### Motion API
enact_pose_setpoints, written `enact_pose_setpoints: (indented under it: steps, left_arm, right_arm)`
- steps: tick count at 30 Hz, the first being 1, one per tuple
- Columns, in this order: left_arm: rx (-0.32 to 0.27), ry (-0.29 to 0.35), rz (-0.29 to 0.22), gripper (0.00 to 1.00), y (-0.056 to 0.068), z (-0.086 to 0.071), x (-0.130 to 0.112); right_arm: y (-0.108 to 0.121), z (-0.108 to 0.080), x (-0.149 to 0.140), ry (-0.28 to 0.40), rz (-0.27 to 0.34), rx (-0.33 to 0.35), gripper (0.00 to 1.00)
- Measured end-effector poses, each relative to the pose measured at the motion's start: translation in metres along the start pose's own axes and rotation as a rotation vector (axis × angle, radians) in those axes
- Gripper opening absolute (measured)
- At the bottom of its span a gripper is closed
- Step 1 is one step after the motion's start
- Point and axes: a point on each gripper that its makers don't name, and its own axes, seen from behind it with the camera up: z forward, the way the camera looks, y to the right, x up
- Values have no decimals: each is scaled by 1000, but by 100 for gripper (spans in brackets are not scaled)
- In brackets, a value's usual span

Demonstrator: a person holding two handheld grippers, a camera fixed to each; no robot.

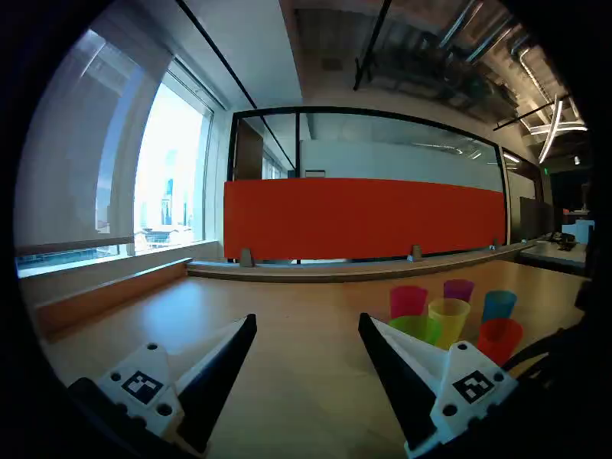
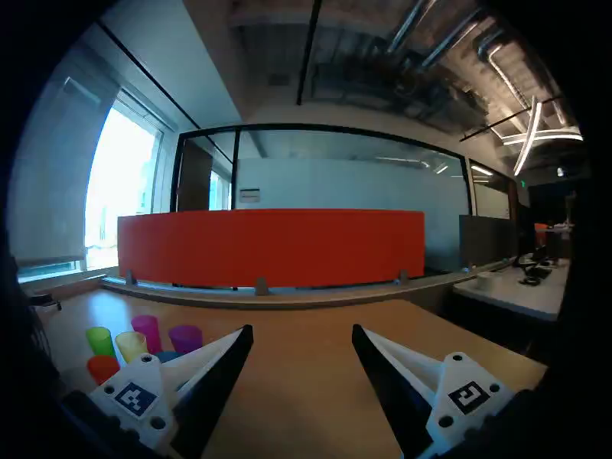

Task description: Pour water

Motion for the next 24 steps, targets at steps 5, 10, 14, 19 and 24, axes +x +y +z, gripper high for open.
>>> enact_pose_setpoints:
  steps: [5,10,14,19,24]
  left_arm:
    - [0,0,0,99,0,0,0]
    - [0,0,0,99,0,0,0]
    - [0,0,0,99,0,0,0]
    - [0,0,0,99,0,0,-1]
    - [0,0,0,99,0,0,-1]
  right_arm:
    - [0,1,-3,10,1,-18,100]
    - [-13,3,-8,35,-15,16,100]
    - [-26,5,-17,34,-5,60,100]
    - [-29,12,-20,30,29,78,100]
    - [-25,20,-20,33,19,72,100]
